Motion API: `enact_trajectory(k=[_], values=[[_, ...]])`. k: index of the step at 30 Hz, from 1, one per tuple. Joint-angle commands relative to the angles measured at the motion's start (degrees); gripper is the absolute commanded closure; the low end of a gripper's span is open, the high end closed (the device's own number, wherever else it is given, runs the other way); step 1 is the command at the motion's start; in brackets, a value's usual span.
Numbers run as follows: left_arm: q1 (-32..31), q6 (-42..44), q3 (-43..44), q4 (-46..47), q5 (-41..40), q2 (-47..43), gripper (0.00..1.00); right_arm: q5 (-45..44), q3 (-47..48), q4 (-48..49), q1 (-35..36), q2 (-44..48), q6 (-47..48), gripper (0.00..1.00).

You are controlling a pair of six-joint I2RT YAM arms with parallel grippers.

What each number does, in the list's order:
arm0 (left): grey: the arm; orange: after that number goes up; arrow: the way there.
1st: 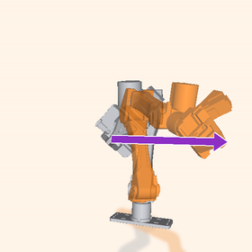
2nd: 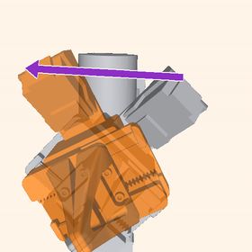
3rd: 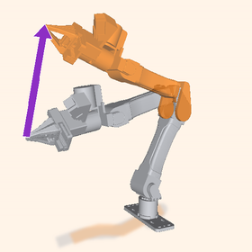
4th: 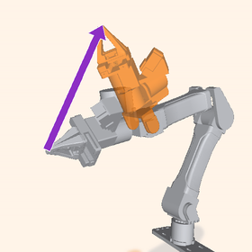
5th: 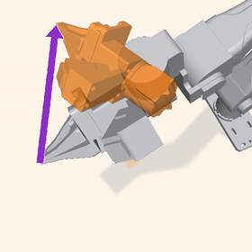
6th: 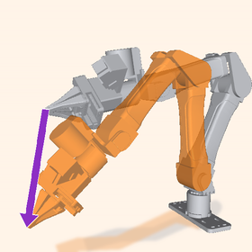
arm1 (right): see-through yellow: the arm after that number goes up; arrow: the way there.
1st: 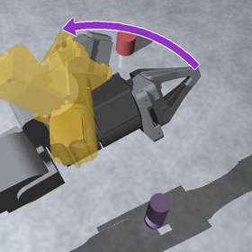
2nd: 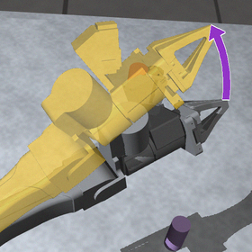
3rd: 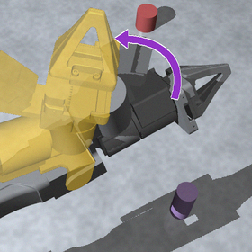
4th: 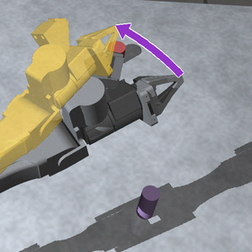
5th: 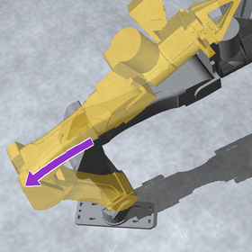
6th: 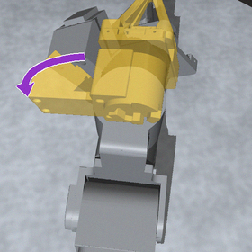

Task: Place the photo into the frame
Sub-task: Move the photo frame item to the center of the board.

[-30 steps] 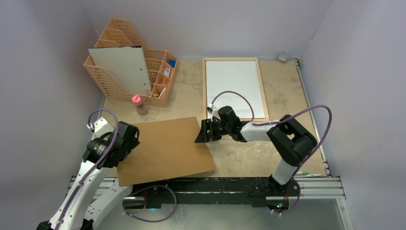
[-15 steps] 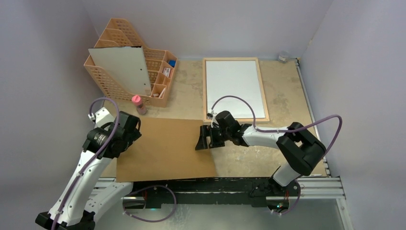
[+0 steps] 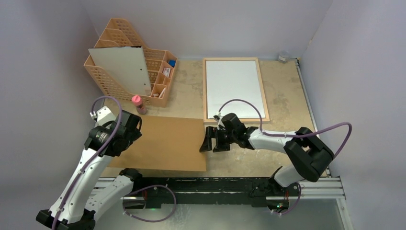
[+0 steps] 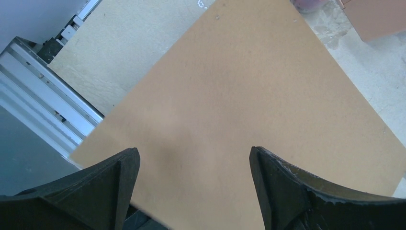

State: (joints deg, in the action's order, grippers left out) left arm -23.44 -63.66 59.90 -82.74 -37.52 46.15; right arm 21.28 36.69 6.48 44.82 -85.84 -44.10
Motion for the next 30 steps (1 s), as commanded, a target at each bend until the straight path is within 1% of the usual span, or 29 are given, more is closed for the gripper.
enact_trajectory(k=[1,6,11,14,17,19,21,23,26,28,30], values=[[-0.4,1.4,-0.3,1.8,-0.1,-0.2,0.11,7.0,-5.8,2.0,-1.6,-2.7,-0.1,0.06],[-0.4,1.6,-1.2,2.8,1.5,-0.3,0.11,12.5,-6.2,8.7,-2.1,-7.0,-0.3,0.09],[-0.4,3.4,-1.0,4.9,3.4,0.4,0.12,12.6,-4.9,12.0,-2.1,-8.3,-1.7,0.1],[-0.4,6.1,-1.9,8.5,6.1,0.8,0.12,8.9,-2.6,10.6,-2.1,-9.5,-2.9,0.13],[-0.4,9.6,-4.4,14.3,9.9,2.6,0.12,0.4,-0.5,6.4,-2.0,-9.0,-5.3,0.16],[-0.4,12.3,-7.3,19.0,13.3,4.9,0.11,-4.4,0.0,5.1,-2.0,-7.4,-7.3,0.17],[-0.4,14.4,-9.8,25.1,18.7,8.2,0.11,-7.3,0.1,5.4,-2.0,-6.1,-9.2,0.18],[-0.4,14.5,-11.5,30.1,21.3,11.7,0.11,-9.6,0.2,6.5,-2.0,-5.4,-11.0,0.18],[-0.4,15.1,-12.5,36.3,20.4,16.5,0.11,-12.6,0.5,9.2,-1.9,-5.9,-13.1,0.19],[-0.2,15.2,-12.1,38.0,17.3,19.6,0.11,-14.6,2.2,8.8,-1.9,-7.0,-13.4,0.2],[1.0,15.6,-11.1,37.7,12.7,22.7,0.11,-16.5,4.9,7.3,-1.8,-8.1,-13.4,0.21]])
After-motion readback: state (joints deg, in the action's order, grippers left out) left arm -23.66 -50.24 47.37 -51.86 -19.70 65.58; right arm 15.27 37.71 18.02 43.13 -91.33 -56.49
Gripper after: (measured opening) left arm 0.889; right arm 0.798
